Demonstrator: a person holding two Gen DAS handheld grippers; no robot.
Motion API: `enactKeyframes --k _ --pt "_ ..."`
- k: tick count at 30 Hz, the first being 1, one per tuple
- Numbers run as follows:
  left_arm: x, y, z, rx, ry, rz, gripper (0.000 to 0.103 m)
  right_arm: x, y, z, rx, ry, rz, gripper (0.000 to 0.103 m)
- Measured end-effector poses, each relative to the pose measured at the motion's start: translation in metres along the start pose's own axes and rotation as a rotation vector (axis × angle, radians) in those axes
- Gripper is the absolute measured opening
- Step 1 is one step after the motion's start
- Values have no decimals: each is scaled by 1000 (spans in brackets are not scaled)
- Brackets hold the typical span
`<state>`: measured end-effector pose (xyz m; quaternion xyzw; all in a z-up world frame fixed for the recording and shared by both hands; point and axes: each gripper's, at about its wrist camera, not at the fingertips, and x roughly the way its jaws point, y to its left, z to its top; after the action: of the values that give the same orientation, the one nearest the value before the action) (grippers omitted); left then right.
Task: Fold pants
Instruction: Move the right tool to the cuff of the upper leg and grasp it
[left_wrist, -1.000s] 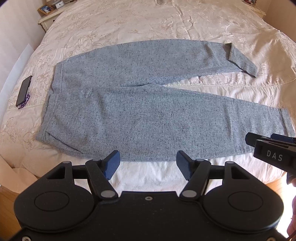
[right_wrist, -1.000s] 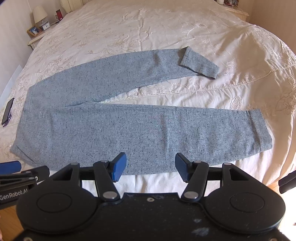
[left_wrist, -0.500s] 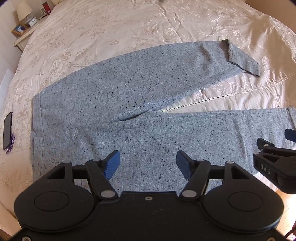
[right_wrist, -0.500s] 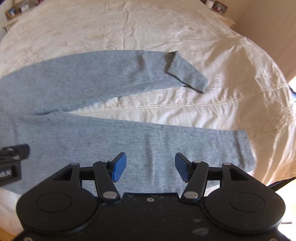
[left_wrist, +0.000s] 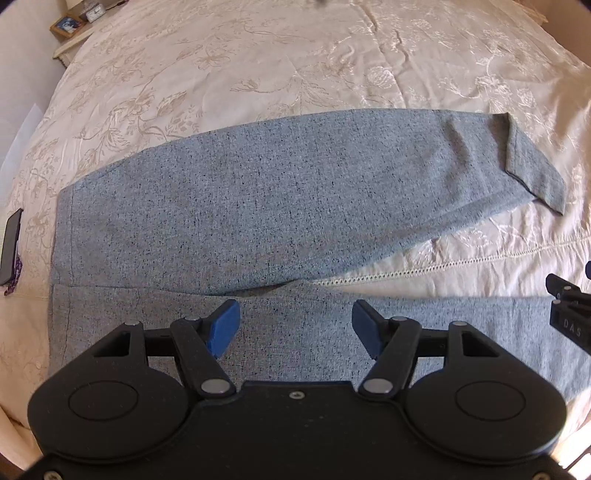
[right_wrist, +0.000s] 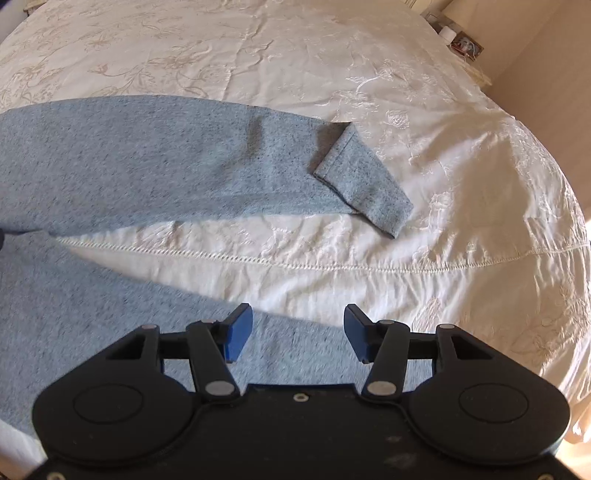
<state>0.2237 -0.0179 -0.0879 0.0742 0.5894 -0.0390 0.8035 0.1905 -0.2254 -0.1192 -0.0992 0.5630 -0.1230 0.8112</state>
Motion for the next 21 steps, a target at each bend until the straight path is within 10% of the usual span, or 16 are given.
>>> enactKeyframes --k 2,5,13,21 --pt "1 -4 1 -47 6 18 69 19 -14 16 -12 -46 57 48" --pt "2 -15 -2 -95 27 48 69 51 -25 43 -12 -62 138 2" --pt "-7 -43 -3 -211 37 98 69 134 -20 87 -31 -96 246 2" --pt "-5 -66 7 -213 31 99 69 194 -82 104 -47 -86 64 0"
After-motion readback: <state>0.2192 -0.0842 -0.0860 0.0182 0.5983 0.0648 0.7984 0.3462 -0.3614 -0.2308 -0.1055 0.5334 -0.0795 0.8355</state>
